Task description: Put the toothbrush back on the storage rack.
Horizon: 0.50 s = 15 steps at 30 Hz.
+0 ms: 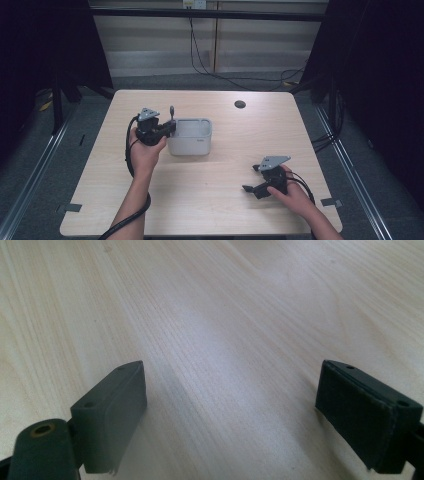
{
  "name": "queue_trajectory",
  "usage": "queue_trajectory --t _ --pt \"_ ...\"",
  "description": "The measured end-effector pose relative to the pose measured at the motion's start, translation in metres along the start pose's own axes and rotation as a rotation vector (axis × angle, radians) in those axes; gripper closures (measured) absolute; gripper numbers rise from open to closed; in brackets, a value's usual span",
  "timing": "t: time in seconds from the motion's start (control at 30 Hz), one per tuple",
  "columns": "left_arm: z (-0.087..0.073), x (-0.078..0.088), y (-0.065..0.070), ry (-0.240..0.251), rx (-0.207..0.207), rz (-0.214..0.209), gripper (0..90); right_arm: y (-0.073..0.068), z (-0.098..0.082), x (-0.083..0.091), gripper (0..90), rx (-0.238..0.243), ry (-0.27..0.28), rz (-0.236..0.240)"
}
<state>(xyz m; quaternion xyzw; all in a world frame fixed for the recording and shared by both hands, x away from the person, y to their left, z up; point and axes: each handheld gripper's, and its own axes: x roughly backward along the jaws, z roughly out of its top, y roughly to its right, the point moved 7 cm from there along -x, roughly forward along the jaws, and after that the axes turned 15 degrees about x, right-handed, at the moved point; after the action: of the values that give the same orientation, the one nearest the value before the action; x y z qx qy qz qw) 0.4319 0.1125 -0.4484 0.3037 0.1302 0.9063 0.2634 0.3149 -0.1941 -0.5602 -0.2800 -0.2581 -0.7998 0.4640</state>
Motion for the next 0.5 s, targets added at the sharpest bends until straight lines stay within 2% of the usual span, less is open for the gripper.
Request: queue_trajectory --t 0.5 --pt "-0.002 -0.0014 0.0005 -0.009 -0.017 0.014 79.5 0.0 0.0 0.0 12.4 0.0 0.0 0.0"
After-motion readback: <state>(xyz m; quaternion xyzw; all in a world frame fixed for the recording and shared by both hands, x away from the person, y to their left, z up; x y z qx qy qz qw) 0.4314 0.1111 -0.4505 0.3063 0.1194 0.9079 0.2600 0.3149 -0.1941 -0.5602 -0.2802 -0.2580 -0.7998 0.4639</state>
